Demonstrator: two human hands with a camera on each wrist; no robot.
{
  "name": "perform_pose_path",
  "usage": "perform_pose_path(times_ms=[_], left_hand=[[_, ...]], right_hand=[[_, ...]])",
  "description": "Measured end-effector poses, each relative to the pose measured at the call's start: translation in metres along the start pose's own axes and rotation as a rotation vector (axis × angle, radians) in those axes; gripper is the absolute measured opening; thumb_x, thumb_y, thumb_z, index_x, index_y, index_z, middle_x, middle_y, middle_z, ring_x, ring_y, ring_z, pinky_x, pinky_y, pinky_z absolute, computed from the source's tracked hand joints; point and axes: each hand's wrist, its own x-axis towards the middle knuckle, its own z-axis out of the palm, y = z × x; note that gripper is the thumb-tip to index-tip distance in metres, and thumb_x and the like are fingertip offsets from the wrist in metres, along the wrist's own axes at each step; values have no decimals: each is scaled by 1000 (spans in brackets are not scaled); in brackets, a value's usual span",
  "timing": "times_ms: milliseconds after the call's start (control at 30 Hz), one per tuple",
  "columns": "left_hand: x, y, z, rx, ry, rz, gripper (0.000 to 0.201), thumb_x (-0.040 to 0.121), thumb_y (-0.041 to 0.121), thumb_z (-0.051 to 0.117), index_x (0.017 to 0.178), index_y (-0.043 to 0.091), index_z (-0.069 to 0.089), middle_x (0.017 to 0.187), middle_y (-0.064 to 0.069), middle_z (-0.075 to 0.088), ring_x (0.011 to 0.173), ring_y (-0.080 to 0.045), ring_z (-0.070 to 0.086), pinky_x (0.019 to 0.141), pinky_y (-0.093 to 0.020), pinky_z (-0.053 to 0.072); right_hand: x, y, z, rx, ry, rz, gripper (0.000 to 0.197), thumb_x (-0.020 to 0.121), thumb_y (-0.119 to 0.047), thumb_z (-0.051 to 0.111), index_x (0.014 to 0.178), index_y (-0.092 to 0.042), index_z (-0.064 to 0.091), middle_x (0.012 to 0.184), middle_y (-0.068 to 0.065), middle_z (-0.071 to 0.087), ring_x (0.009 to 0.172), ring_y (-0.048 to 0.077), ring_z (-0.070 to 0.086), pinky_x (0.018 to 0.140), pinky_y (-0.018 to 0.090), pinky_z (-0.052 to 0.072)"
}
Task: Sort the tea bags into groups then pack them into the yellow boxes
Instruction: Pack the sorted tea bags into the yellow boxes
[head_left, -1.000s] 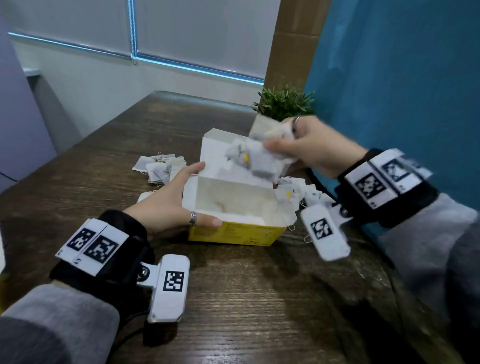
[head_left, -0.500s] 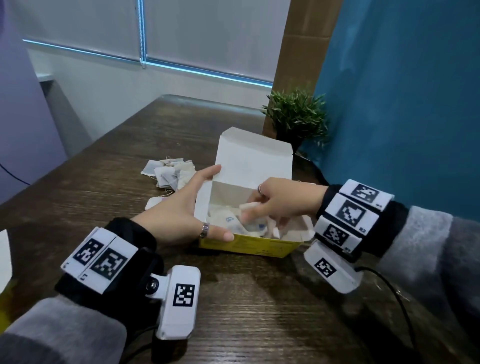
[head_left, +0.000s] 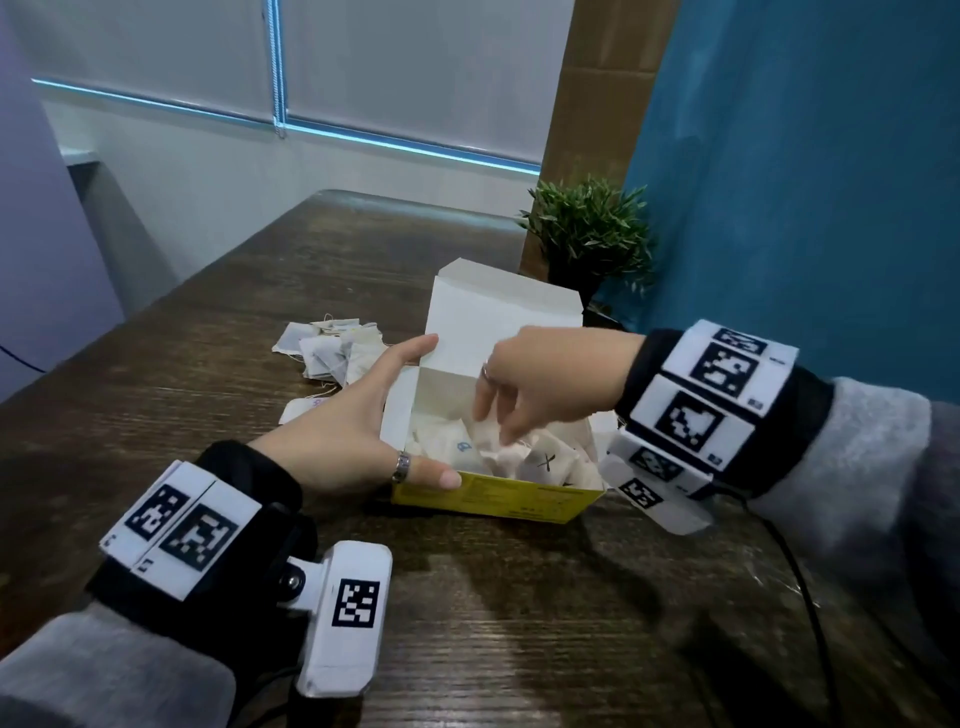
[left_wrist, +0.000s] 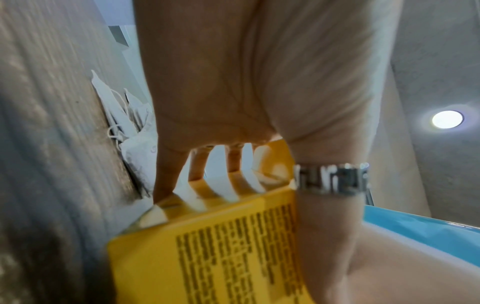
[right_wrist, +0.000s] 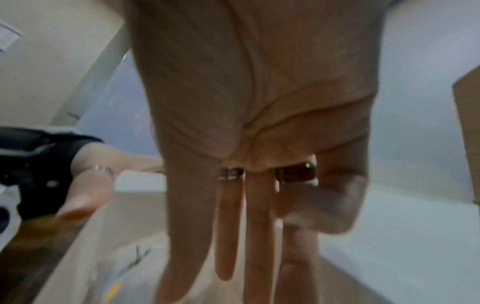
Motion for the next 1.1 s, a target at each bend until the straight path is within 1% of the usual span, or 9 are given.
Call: perform_pose_path(times_ms=[100,200,333,600,733,833,900,1000,1100], left_hand=[[-1,0,-1,-16,1,-9,115,50,36,90,140,49,19,133,31,35,115,20,39,87,2,36],[0,0,0,-19,-14,-29,119,45,43,89,140,50,19,137,27,35,121,6,45,102,-16,38],[0,-2,1,-70,-6,-30,120,35,50,89,135,55,22,142,16,40,126,-9,47,108,-37,37],[-1,1,1,-5,20,-73,121,44,48,88,140,52,14,149,17,26,131,-2,35,109,-26,30],[1,0,-1,112,11,-154,117,53,44,84,143,46,10,151,13,21,129,-3,27,99,-22,27],[0,-1,-4,153,-31,-207,134,27,69,79,141,51,11,152,12,22,131,-9,30,100,-25,29],[0,-1,-6,168,-42,-204,139,16,76,73,139,52,12,152,12,22,134,-10,28,101,-26,28],[0,-2,-7,172,-46,-183,133,23,70,76,139,52,14,152,12,22,136,-10,26,106,-27,27],[0,-3,-8,139,-49,-190,131,23,69,79,138,52,18,150,12,25,134,-9,30,107,-29,28]], right_hand=[[7,-2,14,-216,-247,28,48,83,-32,68,128,-23,54,117,-6,62,88,14,53,73,23,42],[10,3,26,-274,-230,25,38,86,-20,64,123,-14,56,114,2,63,92,23,58,51,21,31],[11,14,10,107,-148,-11,30,76,-28,76,100,-18,62,71,-9,61,57,11,54,56,22,42],[-4,43,-11,612,103,16,13,87,-21,64,100,-18,64,86,2,74,58,14,66,45,24,43],[-17,96,-16,763,325,261,14,92,-26,57,99,-14,60,93,8,70,66,17,63,44,19,44],[-17,134,8,468,172,507,36,90,-35,58,119,-15,54,105,3,59,87,16,54,45,17,48],[-11,150,31,248,49,583,58,90,-42,56,137,-14,40,122,2,53,103,19,52,54,14,48],[0,159,53,303,51,623,78,89,-56,48,148,-14,19,148,7,37,134,23,39,103,27,33],[17,157,62,527,51,599,86,79,-56,63,147,-18,26,149,2,37,131,20,42,104,28,34]])
